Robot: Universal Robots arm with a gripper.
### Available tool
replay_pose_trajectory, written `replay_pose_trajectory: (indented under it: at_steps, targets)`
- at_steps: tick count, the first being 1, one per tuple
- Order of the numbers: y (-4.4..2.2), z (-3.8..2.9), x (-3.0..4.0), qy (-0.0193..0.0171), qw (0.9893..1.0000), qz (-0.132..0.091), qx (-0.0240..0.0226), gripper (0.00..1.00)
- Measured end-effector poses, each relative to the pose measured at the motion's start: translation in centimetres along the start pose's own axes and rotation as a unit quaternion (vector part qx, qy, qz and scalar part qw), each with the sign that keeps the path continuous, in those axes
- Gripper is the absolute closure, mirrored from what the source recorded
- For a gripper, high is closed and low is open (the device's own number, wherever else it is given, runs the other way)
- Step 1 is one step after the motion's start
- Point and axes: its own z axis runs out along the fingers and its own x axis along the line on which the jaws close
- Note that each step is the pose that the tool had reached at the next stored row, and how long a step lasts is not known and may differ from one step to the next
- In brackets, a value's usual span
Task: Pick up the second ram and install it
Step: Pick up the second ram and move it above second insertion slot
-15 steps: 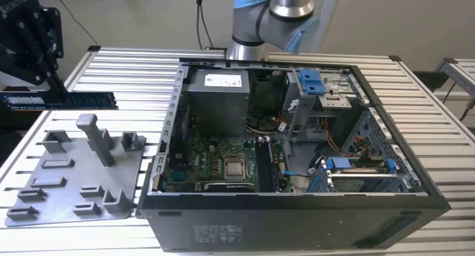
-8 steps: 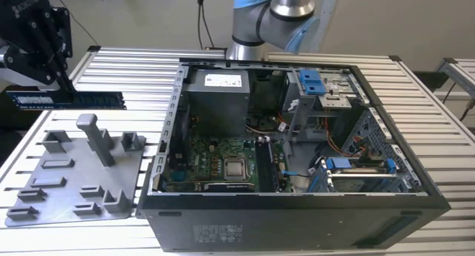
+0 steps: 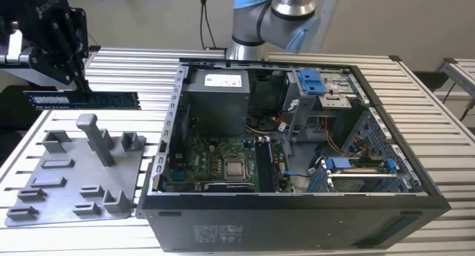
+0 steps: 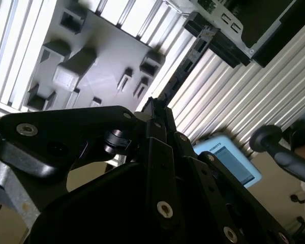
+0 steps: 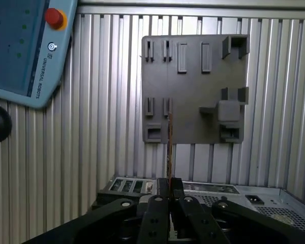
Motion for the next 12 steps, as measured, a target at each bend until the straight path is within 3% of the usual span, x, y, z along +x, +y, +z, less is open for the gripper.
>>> replay_pose_trajectory:
  at_steps: [12]
  targets:
    - [-3.16,0.00,0.08,-0.0001,1.0000,0.000,-0.0031,0.86]
